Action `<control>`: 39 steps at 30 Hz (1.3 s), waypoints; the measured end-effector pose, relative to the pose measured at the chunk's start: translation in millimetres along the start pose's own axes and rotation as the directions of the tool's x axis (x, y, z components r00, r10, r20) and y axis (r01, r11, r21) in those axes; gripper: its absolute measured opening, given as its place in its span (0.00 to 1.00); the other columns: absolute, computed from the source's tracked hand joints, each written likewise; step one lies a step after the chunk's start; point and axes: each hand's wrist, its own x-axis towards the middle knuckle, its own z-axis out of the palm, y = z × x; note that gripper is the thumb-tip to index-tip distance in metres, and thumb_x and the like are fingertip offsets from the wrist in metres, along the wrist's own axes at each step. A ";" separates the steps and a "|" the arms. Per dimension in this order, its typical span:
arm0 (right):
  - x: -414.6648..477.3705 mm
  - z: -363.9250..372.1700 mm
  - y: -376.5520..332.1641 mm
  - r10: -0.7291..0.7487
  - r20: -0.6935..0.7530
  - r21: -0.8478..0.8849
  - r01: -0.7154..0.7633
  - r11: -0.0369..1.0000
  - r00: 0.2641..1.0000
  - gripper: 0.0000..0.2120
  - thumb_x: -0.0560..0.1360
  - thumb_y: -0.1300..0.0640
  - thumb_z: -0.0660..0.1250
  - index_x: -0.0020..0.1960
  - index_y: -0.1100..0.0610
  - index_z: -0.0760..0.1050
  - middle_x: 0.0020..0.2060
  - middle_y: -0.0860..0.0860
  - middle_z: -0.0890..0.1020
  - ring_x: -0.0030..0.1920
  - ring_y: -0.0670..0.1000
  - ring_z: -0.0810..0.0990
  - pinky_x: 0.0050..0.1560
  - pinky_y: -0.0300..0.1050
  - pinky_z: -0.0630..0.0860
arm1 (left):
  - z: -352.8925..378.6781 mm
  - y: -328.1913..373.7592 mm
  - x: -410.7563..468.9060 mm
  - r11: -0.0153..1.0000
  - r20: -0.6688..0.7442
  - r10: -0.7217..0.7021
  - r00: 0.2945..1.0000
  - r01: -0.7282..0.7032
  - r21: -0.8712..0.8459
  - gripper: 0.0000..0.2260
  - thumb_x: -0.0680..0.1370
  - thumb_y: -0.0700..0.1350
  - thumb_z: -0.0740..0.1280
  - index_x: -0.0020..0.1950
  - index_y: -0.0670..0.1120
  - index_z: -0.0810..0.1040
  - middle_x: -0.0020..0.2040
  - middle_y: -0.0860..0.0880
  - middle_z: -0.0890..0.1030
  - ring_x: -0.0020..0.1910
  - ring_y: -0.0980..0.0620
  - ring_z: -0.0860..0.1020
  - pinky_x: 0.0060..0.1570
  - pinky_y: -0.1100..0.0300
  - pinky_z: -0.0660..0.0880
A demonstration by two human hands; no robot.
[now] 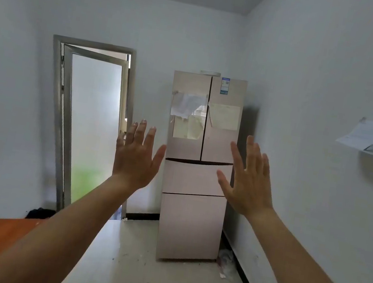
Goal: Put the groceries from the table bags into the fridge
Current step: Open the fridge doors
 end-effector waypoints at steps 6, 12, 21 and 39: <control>-5.9 116.0 15.1 0.041 0.111 0.004 -0.042 0.999 0.993 0.39 0.78 0.35 0.54 0.82 0.50 0.47 0.81 0.59 0.47 0.80 0.62 0.51 0.77 0.61 0.48 | 105.7 -25.9 10.1 1.000 0.099 -0.001 0.995 -0.001 0.023 0.28 0.81 0.61 0.51 0.74 0.45 0.68 0.77 0.41 0.65 0.76 0.40 0.61 0.72 0.38 0.61; 33.5 249.3 30.3 -0.010 0.316 -0.091 0.041 0.995 0.949 0.40 0.77 0.36 0.59 0.82 0.53 0.53 0.80 0.62 0.51 0.79 0.64 0.56 0.76 0.63 0.52 | 234.7 -60.7 59.0 1.000 0.179 0.009 0.984 -0.005 -0.025 0.31 0.80 0.63 0.46 0.75 0.46 0.67 0.77 0.42 0.64 0.77 0.41 0.60 0.73 0.39 0.60; 123.6 373.4 105.0 0.086 0.339 -0.104 -0.053 0.993 0.937 0.40 0.77 0.39 0.64 0.81 0.53 0.54 0.80 0.61 0.54 0.79 0.63 0.57 0.76 0.62 0.59 | 396.9 -63.6 171.9 0.997 0.257 0.063 0.964 -0.050 -0.057 0.31 0.81 0.63 0.46 0.78 0.47 0.62 0.80 0.43 0.58 0.79 0.42 0.55 0.75 0.40 0.56; 178.1 733.1 303.8 0.218 0.610 0.011 -0.284 0.959 0.762 0.38 0.80 0.34 0.53 0.82 0.51 0.44 0.81 0.58 0.45 0.80 0.58 0.51 0.78 0.54 0.53 | 761.7 -11.2 293.6 0.990 0.496 0.082 0.864 -0.128 0.058 0.32 0.81 0.64 0.40 0.80 0.50 0.54 0.82 0.45 0.47 0.80 0.46 0.43 0.76 0.45 0.45</control>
